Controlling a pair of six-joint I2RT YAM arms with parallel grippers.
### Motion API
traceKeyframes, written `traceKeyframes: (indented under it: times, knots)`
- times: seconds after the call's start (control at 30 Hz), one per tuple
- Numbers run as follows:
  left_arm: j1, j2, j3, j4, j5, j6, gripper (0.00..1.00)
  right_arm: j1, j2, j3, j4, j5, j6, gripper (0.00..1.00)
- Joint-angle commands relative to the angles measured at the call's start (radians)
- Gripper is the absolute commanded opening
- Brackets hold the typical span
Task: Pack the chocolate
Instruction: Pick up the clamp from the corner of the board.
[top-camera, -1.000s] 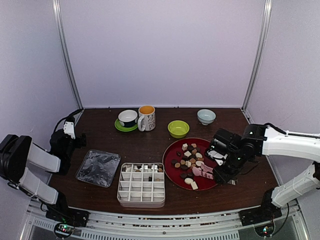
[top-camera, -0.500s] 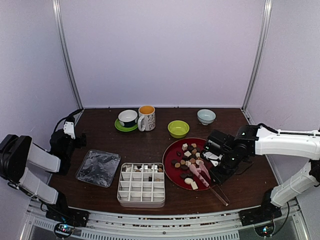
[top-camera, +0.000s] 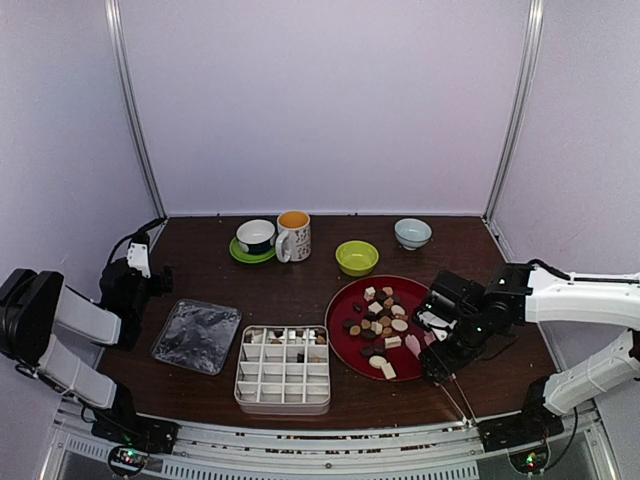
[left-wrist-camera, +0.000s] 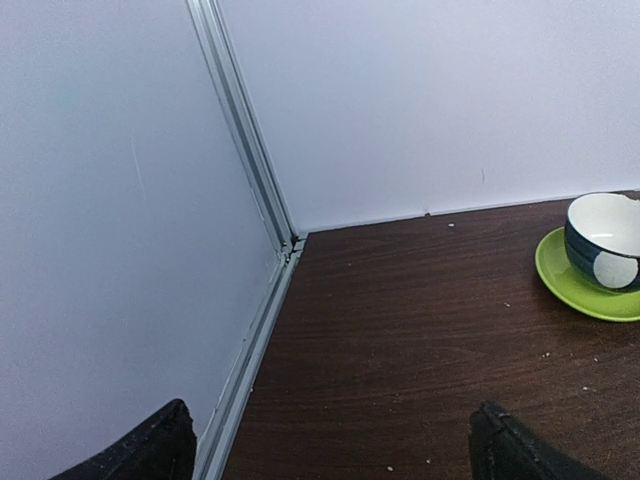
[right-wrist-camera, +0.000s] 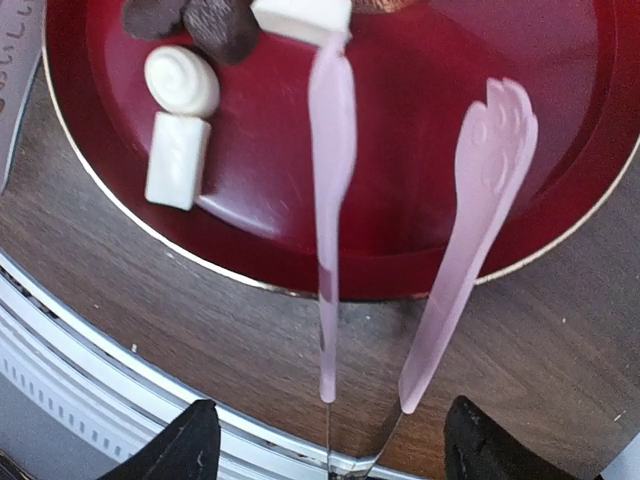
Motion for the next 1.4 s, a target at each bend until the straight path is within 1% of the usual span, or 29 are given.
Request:
traceKeyframes:
  times: [0.0,0.1,0.17,0.27,0.37,0.67,0.8,0.83,0.9,0.97,1.0,1.2,1.37]
  knots:
    - [0.009,-0.002,0.016,0.024,-0.006,-0.001,0.98,0.005,-0.077,-0.101,0.021,-0.001,0.087,0.79]
    - [0.009,-0.001,0.016,0.024,-0.004,-0.001,0.98,0.015,-0.114,-0.156,0.023,0.007,0.145,0.82]
    - [0.009,-0.001,0.016,0.025,-0.004,-0.001,0.98,0.022,-0.131,-0.18,0.031,0.013,0.176,0.81]
    - [0.009,-0.001,0.016,0.025,-0.005,-0.001,0.98,0.028,-0.14,-0.223,0.05,0.03,0.227,0.75]
    - [0.009,-0.001,0.016,0.025,-0.005,-0.001,0.98,0.055,-0.144,-0.266,0.109,0.02,0.264,0.72]
    - [0.009,0.0,0.017,0.025,-0.005,-0.001,0.98,0.119,-0.129,-0.334,0.215,0.072,0.324,0.6]
    - [0.009,0.0,0.016,0.025,-0.004,-0.001,0.98,0.152,-0.15,-0.362,0.265,0.097,0.355,0.51]
    - [0.009,0.0,0.016,0.024,-0.006,-0.001,0.98,0.155,-0.157,-0.364,0.274,0.104,0.359,0.47]
    - [0.009,0.0,0.016,0.025,-0.005,-0.001,0.98,0.16,-0.171,-0.365,0.286,0.114,0.357,0.43]
    - [0.009,0.0,0.016,0.024,-0.006,-0.001,0.98,0.161,-0.184,-0.365,0.293,0.12,0.356,0.35]
    - [0.009,-0.001,0.016,0.024,-0.006,-0.001,0.98,0.163,-0.193,-0.365,0.294,0.125,0.358,0.33]
    - [0.009,-0.002,0.016,0.024,-0.005,-0.001,0.98,0.165,-0.248,-0.342,0.287,0.159,0.361,0.29]
    - [0.009,-0.001,0.016,0.024,-0.005,-0.001,0.98,0.164,-0.264,-0.261,0.243,0.191,0.33,0.28]
